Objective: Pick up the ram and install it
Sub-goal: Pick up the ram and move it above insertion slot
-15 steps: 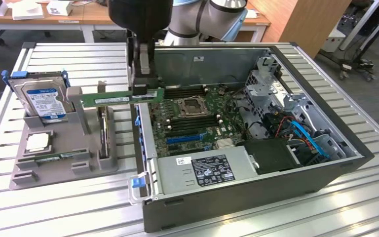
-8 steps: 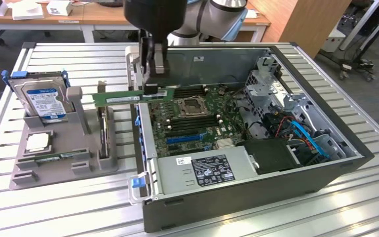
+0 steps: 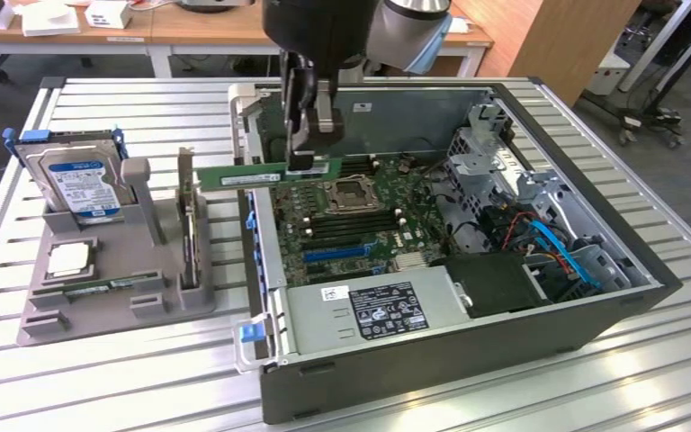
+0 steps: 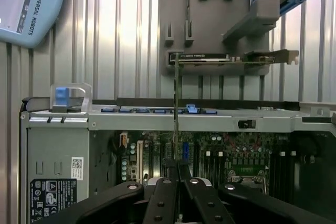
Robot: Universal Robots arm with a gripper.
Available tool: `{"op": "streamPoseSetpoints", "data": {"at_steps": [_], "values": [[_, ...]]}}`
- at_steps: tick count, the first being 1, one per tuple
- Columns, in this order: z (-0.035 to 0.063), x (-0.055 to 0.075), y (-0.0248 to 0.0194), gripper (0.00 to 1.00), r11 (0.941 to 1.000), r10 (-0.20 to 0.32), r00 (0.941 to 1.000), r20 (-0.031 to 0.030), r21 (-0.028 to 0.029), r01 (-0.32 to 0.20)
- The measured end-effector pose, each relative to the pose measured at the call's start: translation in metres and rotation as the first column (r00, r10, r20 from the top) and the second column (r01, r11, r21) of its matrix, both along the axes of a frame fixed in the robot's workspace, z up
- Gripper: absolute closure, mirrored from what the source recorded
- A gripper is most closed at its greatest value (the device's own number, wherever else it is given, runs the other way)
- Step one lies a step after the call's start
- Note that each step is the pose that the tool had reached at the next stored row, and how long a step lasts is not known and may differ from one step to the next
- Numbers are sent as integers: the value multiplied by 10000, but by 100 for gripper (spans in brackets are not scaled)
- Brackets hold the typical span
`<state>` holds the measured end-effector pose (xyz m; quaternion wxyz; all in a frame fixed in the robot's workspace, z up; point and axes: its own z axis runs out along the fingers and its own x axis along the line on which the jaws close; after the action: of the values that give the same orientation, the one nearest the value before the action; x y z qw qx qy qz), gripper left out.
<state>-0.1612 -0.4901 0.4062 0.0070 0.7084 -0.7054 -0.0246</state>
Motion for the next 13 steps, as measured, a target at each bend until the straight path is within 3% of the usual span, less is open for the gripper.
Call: {"op": "streamPoseSetpoints", "data": {"at_steps": [13], "values": [[0, 222, 0, 89, 10000, 0, 10000, 0, 0, 0]]}}
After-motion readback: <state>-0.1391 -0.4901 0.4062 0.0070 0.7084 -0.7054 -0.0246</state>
